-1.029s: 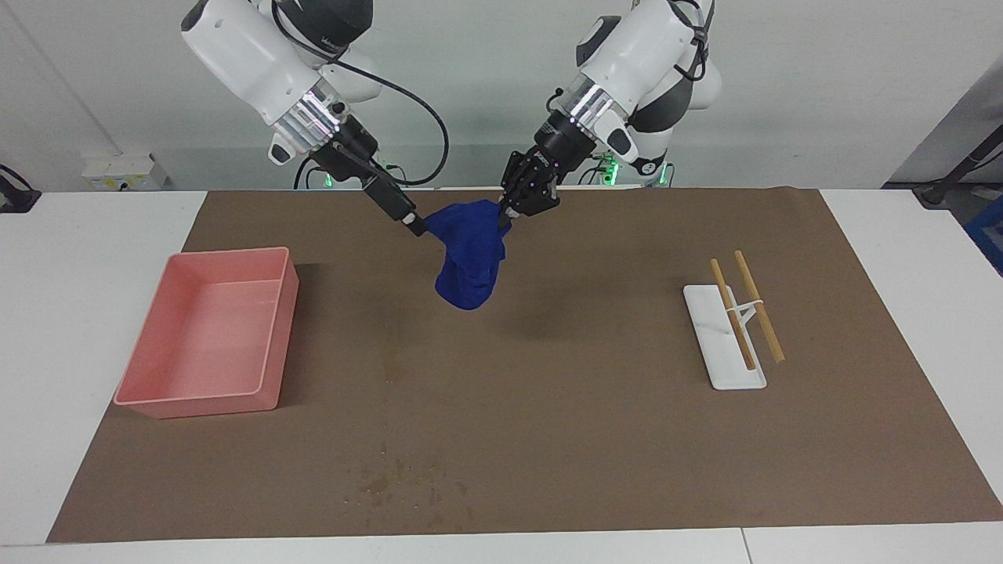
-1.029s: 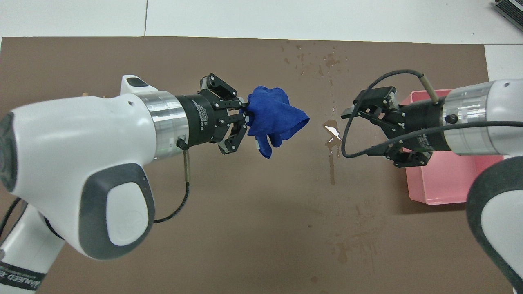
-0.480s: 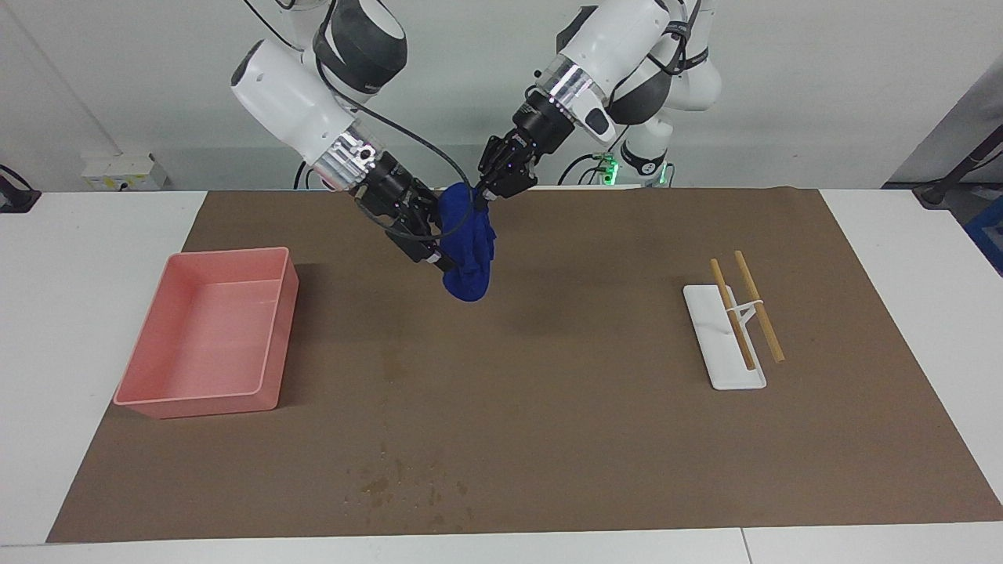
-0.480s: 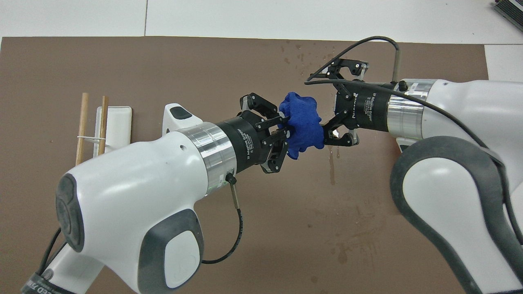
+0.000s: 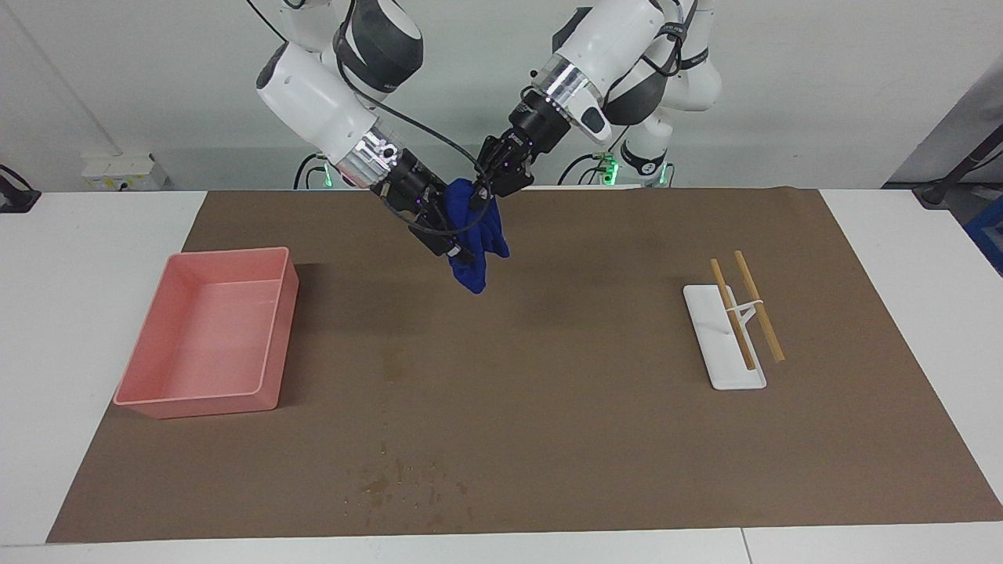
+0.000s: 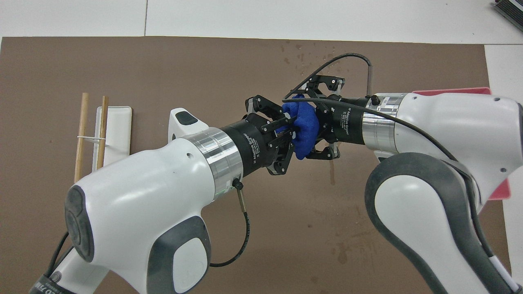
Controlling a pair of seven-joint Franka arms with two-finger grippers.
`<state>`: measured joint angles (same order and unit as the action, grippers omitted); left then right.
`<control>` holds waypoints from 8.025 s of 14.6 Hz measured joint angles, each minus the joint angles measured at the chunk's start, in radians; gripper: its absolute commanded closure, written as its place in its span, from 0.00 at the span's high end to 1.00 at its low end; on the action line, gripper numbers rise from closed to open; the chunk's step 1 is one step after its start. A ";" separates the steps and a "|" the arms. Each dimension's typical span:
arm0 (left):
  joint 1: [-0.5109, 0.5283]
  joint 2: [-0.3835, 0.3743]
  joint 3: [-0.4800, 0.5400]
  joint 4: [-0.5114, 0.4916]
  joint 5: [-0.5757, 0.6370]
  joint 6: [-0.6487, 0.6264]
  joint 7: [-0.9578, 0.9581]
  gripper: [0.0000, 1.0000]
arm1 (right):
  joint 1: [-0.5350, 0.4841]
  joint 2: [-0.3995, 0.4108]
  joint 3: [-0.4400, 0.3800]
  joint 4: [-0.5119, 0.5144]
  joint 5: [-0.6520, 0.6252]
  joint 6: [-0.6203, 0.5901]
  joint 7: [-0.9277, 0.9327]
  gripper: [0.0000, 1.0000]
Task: Wipe water with towel using both arms
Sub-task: 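Grasp the towel with the right gripper from the left gripper, then lower the towel onto the water with the right gripper while the left gripper withdraws, then rub the towel over the water spill with the right gripper, then carry the towel into the pink bin and open the right gripper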
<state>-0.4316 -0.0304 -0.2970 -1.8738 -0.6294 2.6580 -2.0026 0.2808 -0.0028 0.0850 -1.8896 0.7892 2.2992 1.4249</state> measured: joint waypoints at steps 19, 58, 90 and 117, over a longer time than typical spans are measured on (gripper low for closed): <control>0.027 -0.002 0.024 -0.018 0.000 0.009 0.004 1.00 | -0.044 -0.011 -0.015 -0.013 -0.174 -0.221 -0.539 0.00; 0.439 0.017 0.204 0.267 0.611 -1.123 1.948 1.00 | -0.129 0.340 -0.008 -0.129 -0.627 0.152 -1.506 0.00; 0.445 0.017 0.206 0.320 0.607 -1.200 1.992 1.00 | -0.079 0.441 -0.008 0.065 -0.647 -0.216 -1.237 0.00; 0.445 0.017 0.206 0.320 0.607 -1.200 1.992 1.00 | -0.173 0.145 -0.007 0.145 -0.909 -0.673 -1.448 0.00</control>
<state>0.0139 -0.0135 -0.0909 -1.5537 -0.0227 1.4583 -0.0109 0.1080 0.1424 0.0783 -1.7448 -0.1195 1.6266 -0.0235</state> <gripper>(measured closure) 0.000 0.859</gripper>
